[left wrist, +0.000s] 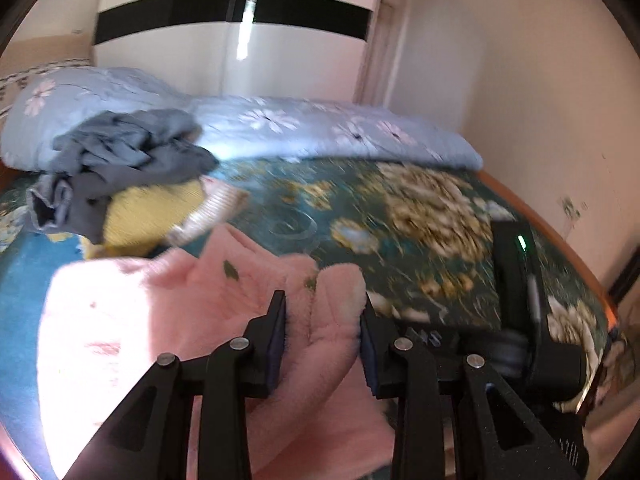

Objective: Fold clothes

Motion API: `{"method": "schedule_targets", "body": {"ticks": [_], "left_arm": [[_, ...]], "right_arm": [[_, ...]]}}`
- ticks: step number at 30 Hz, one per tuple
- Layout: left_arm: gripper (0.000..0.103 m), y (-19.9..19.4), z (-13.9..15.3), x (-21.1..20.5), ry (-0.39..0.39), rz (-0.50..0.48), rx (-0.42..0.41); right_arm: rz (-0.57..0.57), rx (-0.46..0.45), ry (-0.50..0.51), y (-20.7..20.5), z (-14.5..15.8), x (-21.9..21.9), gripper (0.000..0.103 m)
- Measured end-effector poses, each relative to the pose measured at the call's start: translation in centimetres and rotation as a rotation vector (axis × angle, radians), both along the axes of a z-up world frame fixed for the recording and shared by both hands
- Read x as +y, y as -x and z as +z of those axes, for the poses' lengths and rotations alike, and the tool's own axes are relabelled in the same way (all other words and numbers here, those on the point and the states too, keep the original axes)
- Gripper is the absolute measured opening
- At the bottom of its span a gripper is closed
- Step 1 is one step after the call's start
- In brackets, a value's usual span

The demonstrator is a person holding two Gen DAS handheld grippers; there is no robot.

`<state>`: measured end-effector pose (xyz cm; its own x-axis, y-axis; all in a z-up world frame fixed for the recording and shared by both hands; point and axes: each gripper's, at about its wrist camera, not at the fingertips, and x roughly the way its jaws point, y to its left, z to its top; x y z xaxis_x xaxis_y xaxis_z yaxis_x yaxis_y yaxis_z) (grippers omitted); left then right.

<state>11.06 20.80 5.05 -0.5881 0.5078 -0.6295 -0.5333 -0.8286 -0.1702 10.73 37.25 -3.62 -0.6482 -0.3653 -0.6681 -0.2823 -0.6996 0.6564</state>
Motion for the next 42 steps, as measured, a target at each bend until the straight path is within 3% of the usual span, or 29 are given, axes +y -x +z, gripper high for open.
{"method": "schedule_targets", "body": {"ticks": [4, 8, 11, 15, 18, 19, 23, 25, 28, 33, 42], "left_arm": [[0.037, -0.4, -1.6, 0.9, 0.023, -0.014, -0.027], [0.043, -0.3, -2.6, 0.0, -0.042, -0.033, -0.107], [0.051, -0.9, -1.7, -0.9, -0.078, -0.045, -0.094], [0.054, -1.7, 0.9, -3.8, -0.127, -0.02, -0.046], [0.061, -2.1, 2.5, -8.2, -0.158, 0.092, 0.012], [0.062, -2.2, 2.8, -9.7, -0.154, 0.143, 0.037], [0.062, -2.0, 1.8, -14.6, 0.006, 0.356, 0.116], [0.062, -1.6, 0.2, -16.8, 0.042, 0.43, 0.079], [0.062, -1.3, -2.7, -19.8, -0.009, 0.497, -0.033], [0.062, -1.1, -6.0, -21.0, -0.036, 0.503, -0.149], [0.062, -1.7, -6.7, -21.9, -0.097, 0.465, -0.18]], "right_arm": [[-0.013, -0.013, -0.007, 0.0, -0.2, 0.2, 0.02], [-0.031, -0.012, 0.006, -0.2, -0.3, 0.8, 0.02], [-0.047, -0.011, 0.001, -0.4, -0.2, 1.2, 0.02], [-0.062, 0.025, 0.011, -0.9, 0.5, 1.9, 0.019], [-0.036, 0.105, 0.021, -1.2, 2.0, 1.9, 0.021], [-0.015, 0.131, 0.025, -1.2, 2.5, 1.6, 0.028], [0.099, 0.195, 0.039, -0.5, 3.6, -0.4, 0.041], [0.166, 0.203, 0.039, 0.0, 3.6, -1.9, 0.045], [0.238, 0.185, 0.004, 0.7, 3.2, -3.8, 0.052], [0.269, 0.131, -0.047, 1.8, 2.1, -5.0, 0.06], [0.404, 0.026, 0.016, 6.7, 1.3, -6.0, 0.061]]}}
